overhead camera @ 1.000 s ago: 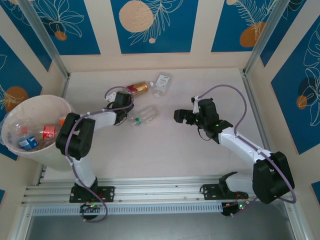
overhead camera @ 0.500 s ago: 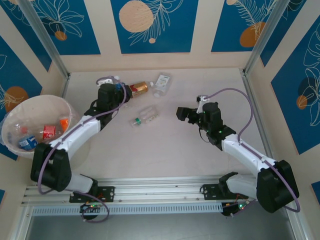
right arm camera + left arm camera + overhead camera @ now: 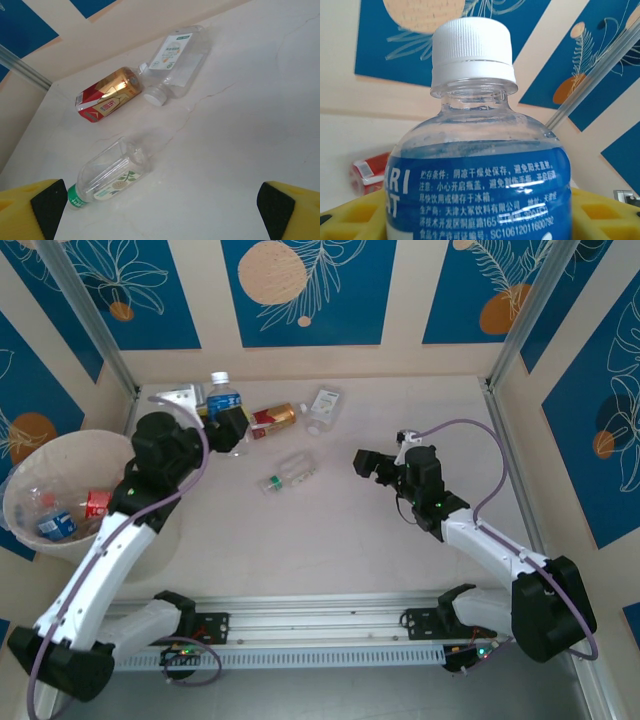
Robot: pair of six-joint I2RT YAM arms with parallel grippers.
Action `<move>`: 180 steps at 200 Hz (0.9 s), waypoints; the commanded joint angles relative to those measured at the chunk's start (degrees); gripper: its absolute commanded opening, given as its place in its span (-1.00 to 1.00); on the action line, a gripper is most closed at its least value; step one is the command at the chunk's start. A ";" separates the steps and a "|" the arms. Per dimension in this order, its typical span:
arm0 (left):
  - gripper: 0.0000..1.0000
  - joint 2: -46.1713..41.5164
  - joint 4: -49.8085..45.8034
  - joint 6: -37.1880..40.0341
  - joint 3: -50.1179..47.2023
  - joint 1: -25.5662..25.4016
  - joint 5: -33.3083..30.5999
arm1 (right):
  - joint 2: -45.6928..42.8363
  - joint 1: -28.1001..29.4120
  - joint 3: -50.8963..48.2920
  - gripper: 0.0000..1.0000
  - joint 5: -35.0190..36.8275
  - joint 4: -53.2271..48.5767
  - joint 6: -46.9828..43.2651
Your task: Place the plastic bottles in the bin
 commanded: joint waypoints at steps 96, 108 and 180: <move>-0.04 -6.37 -17.56 11.05 5.87 9.63 -39.77 | 2.35 -1.73 2.07 0.99 1.69 4.96 0.24; -0.05 -6.26 -18.36 8.84 5.21 14.00 -36.52 | 2.40 -1.70 2.71 0.99 0.94 4.39 -0.34; -0.05 -8.57 -15.46 1.89 1.39 27.72 -24.86 | 0.06 -1.78 -0.42 0.99 1.22 4.21 -0.09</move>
